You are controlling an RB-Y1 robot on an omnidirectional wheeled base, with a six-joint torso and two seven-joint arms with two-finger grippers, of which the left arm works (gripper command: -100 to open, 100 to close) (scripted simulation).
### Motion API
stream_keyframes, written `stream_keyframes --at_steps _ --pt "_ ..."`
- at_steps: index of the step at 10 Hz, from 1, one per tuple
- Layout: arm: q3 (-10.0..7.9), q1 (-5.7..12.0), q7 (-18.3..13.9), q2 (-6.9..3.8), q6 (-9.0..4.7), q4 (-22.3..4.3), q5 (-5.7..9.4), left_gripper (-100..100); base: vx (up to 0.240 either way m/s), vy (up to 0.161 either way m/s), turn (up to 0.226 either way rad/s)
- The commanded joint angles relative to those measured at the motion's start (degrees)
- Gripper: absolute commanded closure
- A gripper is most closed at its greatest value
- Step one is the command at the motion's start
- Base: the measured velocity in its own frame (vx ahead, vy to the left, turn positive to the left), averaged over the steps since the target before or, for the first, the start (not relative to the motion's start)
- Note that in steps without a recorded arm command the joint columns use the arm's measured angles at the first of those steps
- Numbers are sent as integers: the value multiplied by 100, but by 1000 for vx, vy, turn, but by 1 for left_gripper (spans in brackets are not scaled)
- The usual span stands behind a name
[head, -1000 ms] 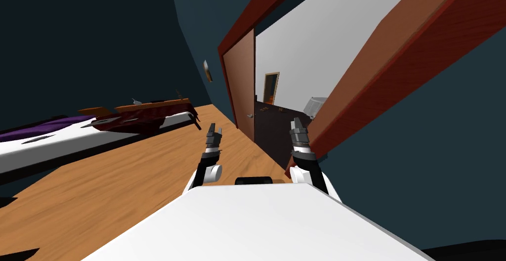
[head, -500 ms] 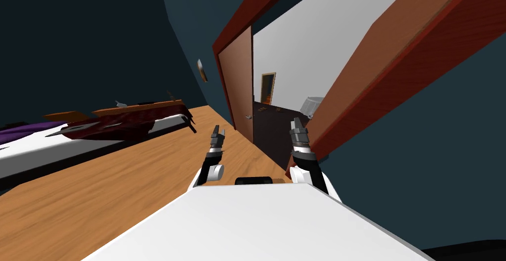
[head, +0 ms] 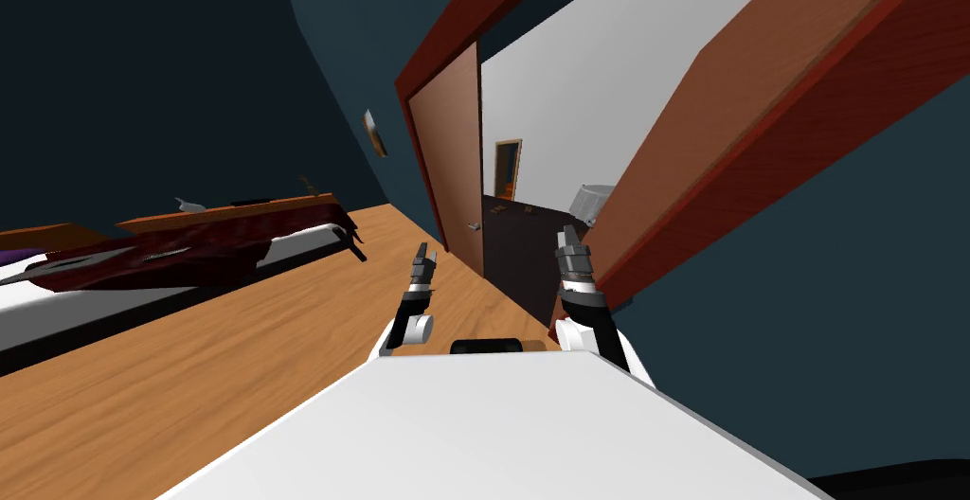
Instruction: Push the door open
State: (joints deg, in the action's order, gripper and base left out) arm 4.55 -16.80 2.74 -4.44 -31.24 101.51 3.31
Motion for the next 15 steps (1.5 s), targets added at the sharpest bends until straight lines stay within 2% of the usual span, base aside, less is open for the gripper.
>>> stream_keyframes --at_steps 1,15 --pt "32 96 -36 -35 -68 -249 12 -100 97 56 -126" --pt "343 932 -309 -218 -544 -2343 95 -100 79 76 -121"
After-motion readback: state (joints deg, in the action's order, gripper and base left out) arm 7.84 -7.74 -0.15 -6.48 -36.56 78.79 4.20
